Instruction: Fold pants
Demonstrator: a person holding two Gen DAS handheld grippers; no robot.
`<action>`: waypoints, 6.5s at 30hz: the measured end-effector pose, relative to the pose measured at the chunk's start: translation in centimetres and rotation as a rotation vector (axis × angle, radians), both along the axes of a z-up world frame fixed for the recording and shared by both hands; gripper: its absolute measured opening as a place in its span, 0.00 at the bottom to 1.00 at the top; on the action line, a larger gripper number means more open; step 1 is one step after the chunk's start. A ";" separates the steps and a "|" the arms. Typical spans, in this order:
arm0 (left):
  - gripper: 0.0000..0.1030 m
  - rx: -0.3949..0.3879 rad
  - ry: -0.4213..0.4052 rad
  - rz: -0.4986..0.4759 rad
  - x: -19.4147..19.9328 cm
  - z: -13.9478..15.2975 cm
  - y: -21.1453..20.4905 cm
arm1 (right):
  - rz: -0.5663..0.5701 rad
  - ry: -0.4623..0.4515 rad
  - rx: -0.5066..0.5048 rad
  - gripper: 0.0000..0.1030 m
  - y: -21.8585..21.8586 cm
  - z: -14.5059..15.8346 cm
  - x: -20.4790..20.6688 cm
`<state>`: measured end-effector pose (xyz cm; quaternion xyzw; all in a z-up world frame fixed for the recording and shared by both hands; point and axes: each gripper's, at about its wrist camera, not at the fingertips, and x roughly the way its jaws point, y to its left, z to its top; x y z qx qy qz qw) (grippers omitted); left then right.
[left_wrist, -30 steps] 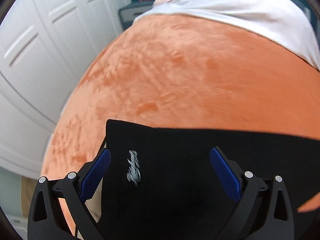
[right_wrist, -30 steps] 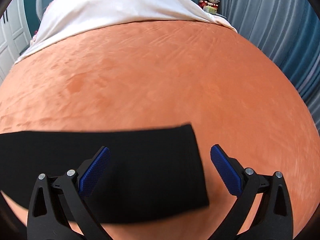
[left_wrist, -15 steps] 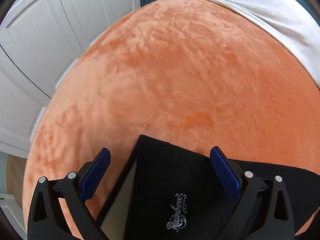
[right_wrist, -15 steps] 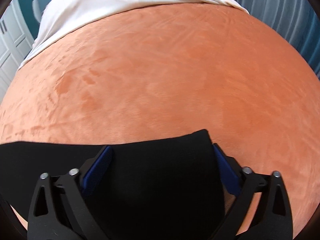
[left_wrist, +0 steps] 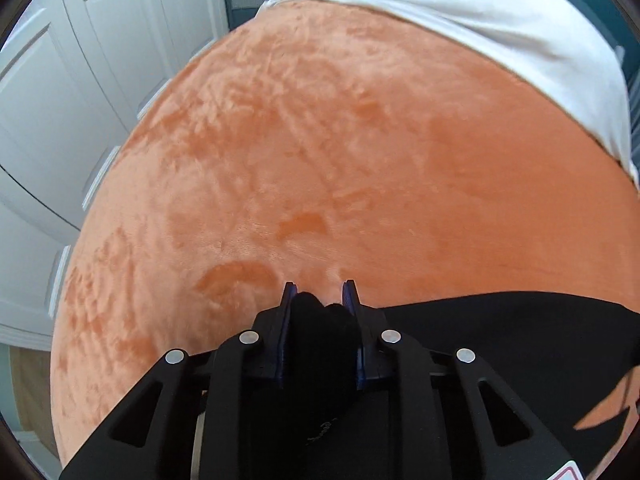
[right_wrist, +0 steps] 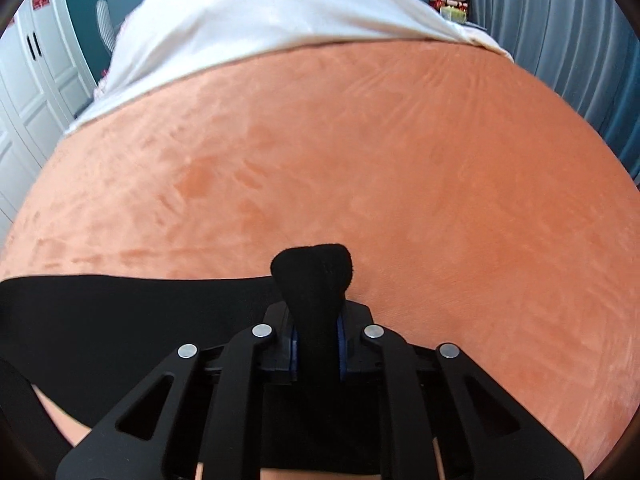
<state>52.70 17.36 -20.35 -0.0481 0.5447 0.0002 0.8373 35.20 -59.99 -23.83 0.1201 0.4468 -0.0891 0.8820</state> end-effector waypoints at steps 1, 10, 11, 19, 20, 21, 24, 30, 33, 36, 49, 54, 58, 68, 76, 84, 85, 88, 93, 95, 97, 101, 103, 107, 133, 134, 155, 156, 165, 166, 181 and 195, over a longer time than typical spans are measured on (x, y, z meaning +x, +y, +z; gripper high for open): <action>0.20 -0.007 -0.010 -0.009 -0.7 0.8 -0.1 | 0.001 -0.004 -0.002 0.11 0.1 0.6 -0.4; 0.09 -0.036 -0.120 -0.048 -8.5 7.2 2.2 | 0.083 -0.128 -0.010 0.11 2.3 8.5 -7.5; 0.11 -0.045 -0.120 -0.057 -9.4 7.5 2.8 | 0.092 -0.136 -0.016 0.11 2.5 9.2 -8.4; 0.03 -0.083 -0.053 0.014 -15.6 6.7 7.2 | 0.111 -0.104 -0.042 0.11 3.8 10.1 -13.4; 0.03 -0.106 -0.044 0.022 -16.2 6.4 7.5 | 0.113 -0.105 -0.043 0.11 4.1 10.0 -13.7; 0.09 -0.150 -0.026 0.026 -16.6 5.8 7.6 | 0.112 -0.103 -0.040 0.11 4.3 9.9 -14.1; 0.41 -0.212 0.009 0.070 -16.9 4.2 7.5 | 0.107 -0.105 -0.032 0.11 4.9 9.8 -14.7; 0.74 -0.271 0.079 0.203 -15.7 -0.3 6.9 | 0.090 -0.101 -0.028 0.11 5.2 9.6 -15.1; 0.46 -0.346 0.153 0.235 -14.2 -3.0 6.6 | 0.083 -0.097 -0.027 0.11 5.3 9.6 -15.1; 0.03 -0.301 0.192 0.197 -12.8 -3.6 5.6 | 0.076 -0.089 -0.034 0.12 5.4 9.5 -15.1; 0.04 -0.402 -0.034 -0.026 -23.1 7.2 11.0 | 0.149 -0.103 -0.169 0.12 7.2 10.9 -21.7; 0.04 -0.256 0.159 0.014 -26.7 -0.1 12.9 | 0.141 0.052 -0.157 0.13 6.6 4.8 -24.8; 0.08 -0.249 0.194 0.065 -28.0 -3.8 13.5 | 0.100 0.140 -0.094 0.18 6.1 0.4 -27.1; 0.44 -0.086 0.130 0.144 -30.1 0.6 15.0 | -0.229 -0.089 0.152 0.80 -0.4 5.7 -35.9; 0.48 -0.094 0.062 0.109 -34.1 4.0 8.0 | -0.176 0.104 0.319 0.56 -0.2 -0.4 -28.6; 0.51 -0.204 0.076 0.055 -34.7 4.1 1.6 | 0.205 -0.236 -0.271 0.19 7.5 11.2 -31.1; 0.51 -0.220 0.077 0.054 -34.8 3.9 1.0 | 0.187 -0.197 -0.310 0.32 7.1 10.0 -31.8; 0.51 -0.255 0.087 0.068 -35.0 3.3 -0.1 | 0.031 0.080 -0.352 0.73 3.2 2.2 -34.8; 0.51 -0.198 0.099 0.040 -35.3 2.9 -2.3 | -0.193 0.010 0.056 0.68 -1.0 -0.2 -39.9; 0.51 -0.173 0.100 0.020 -35.4 3.1 -3.0 | -0.222 -0.024 0.229 0.69 -1.9 -0.2 -39.2; 0.51 -0.177 0.095 0.011 -35.4 3.4 -3.4 | -0.233 -0.013 0.368 0.68 -2.8 -0.8 -36.7; 0.57 -0.186 0.077 0.007 -35.9 4.0 -4.1 | -0.201 0.068 0.372 0.64 -2.9 -2.2 -30.7; 0.58 -0.188 0.068 0.012 -36.3 4.1 -4.1 | -0.129 0.159 0.341 0.41 -1.7 -3.4 -28.1; 0.58 -0.166 0.076 0.036 -36.6 4.0 -3.6 | 0.053 -0.010 0.098 0.06 2.5 3.3 -27.1; 0.72 -0.163 0.051 0.527 -35.6 -0.9 11.7 | -0.115 0.110 0.083 0.54 9.3 -2.1 -30.2; 0.71 -0.187 0.062 0.533 -35.3 -1.5 12.4 | -0.116 0.111 0.088 0.54 9.7 -2.0 -30.4; 0.58 -0.258 0.115 0.488 -31.6 -3.9 10.5 | -0.382 0.070 0.273 0.55 -0.2 -3.2 -28.7; 0.58 -0.249 0.112 0.484 -31.5 -3.8 10.3 | -0.384 0.082 0.255 0.54 -0.4 -3.6 -28.0; 0.58 -0.128 0.076 0.497 -30.4 -2.9 8.9 | -0.320 -0.056 0.145 0.08 1.2 0.8 -27.8; 0.58 -0.108 0.067 0.483 -30.3 -2.6 8.5 | -0.324 -0.068 0.129 0.08 1.0 1.5 -28.4; 0.61 -0.030 -0.054 0.515 -32.7 0.9 9.0 | -0.359 -0.072 -0.153 0.29 5.8 4.8 -31.5; 0.74 0.060 -0.017 0.220 -23.6 -3.0 -0.1 | 0.503 -0.036 0.167 0.28 45.4 1.7 -13.1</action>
